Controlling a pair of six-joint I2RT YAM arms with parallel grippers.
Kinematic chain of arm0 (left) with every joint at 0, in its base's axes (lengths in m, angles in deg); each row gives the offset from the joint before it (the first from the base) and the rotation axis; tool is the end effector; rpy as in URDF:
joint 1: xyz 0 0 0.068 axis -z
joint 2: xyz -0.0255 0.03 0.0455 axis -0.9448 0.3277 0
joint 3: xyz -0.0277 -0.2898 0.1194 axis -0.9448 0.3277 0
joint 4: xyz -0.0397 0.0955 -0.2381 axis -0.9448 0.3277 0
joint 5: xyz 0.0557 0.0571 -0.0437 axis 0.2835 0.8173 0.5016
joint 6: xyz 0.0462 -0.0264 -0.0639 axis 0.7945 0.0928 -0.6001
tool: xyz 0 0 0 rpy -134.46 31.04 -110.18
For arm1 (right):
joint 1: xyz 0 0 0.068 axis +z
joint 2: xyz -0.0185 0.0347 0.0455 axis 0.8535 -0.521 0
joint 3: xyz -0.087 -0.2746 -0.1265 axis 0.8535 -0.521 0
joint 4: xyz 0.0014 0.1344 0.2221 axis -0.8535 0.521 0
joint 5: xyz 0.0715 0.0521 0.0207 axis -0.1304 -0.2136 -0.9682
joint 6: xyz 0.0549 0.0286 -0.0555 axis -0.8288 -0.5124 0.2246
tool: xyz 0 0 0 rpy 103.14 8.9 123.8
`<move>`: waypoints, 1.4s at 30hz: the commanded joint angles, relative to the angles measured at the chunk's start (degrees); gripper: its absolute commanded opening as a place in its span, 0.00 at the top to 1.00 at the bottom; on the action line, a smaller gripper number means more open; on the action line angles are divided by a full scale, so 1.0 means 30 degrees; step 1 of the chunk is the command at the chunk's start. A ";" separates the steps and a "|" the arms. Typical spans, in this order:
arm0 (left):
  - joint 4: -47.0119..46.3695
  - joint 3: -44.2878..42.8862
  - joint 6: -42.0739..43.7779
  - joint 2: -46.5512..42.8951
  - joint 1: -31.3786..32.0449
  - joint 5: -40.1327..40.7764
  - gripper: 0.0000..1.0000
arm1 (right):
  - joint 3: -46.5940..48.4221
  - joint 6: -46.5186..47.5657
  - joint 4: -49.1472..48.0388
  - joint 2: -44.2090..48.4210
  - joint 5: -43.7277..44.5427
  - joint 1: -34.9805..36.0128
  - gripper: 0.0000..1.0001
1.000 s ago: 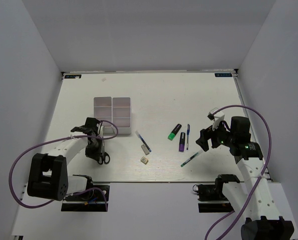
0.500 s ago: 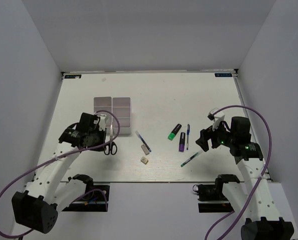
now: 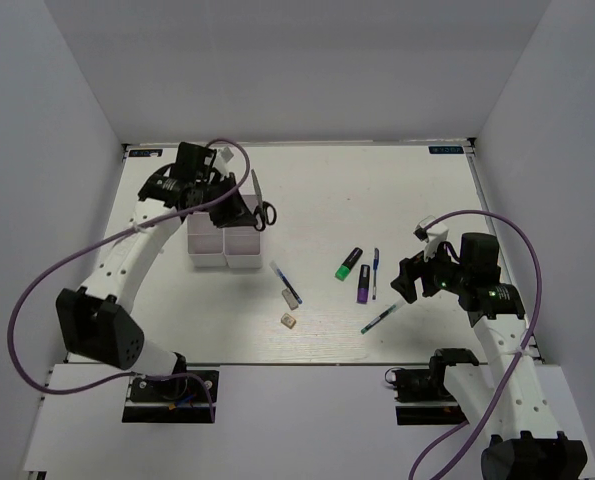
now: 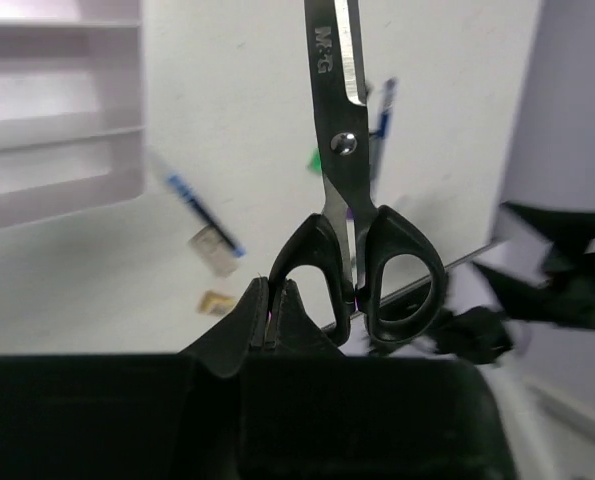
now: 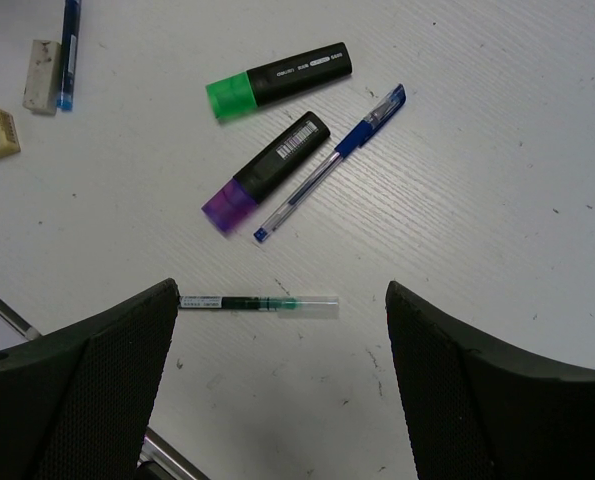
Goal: Sort the stationery into containers
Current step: Place the scissors in the storage box.
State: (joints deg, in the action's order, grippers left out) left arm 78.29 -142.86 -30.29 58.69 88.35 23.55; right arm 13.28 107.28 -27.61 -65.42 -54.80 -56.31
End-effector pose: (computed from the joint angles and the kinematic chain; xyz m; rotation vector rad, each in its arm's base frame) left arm 0.2803 -0.1174 0.3557 -0.0934 2.6040 -0.8090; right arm 0.1402 0.0405 0.2738 -0.6761 2.0747 0.3887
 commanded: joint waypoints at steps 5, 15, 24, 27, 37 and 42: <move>-0.6357 0.0993 -1.0043 -0.0033 -0.0842 -0.2716 1.00 | 0.0151 0.0039 -0.0308 0.0070 -0.0025 0.0000 0.14; -1.0918 0.4638 -1.9102 -0.0942 -0.0348 -0.0437 1.00 | 0.0092 0.0097 -0.0395 0.0070 0.0033 -0.0028 0.14; -1.3616 0.6921 -2.2677 -0.1646 0.0500 0.3308 1.00 | 0.0033 0.0097 -0.0424 0.0070 0.0180 -0.0029 0.14; -1.3789 0.7157 -2.3116 -0.1677 0.0591 0.3960 1.00 | 0.0033 0.0156 -0.0454 0.0128 0.0180 -0.0029 0.14; -1.4405 0.8123 -2.4318 -0.1705 0.1292 0.5105 1.00 | 0.0004 0.0127 -0.0483 0.0129 0.0268 -0.0029 0.14; -1.4902 0.8564 -2.4846 -0.1647 0.2141 0.5983 1.00 | 0.0004 0.0127 -0.0483 0.0217 0.0326 -0.0029 0.14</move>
State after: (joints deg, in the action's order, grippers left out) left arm 36.28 -117.57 -102.90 56.09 93.13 38.68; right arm 13.28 107.31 -27.63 -65.42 -54.07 -56.34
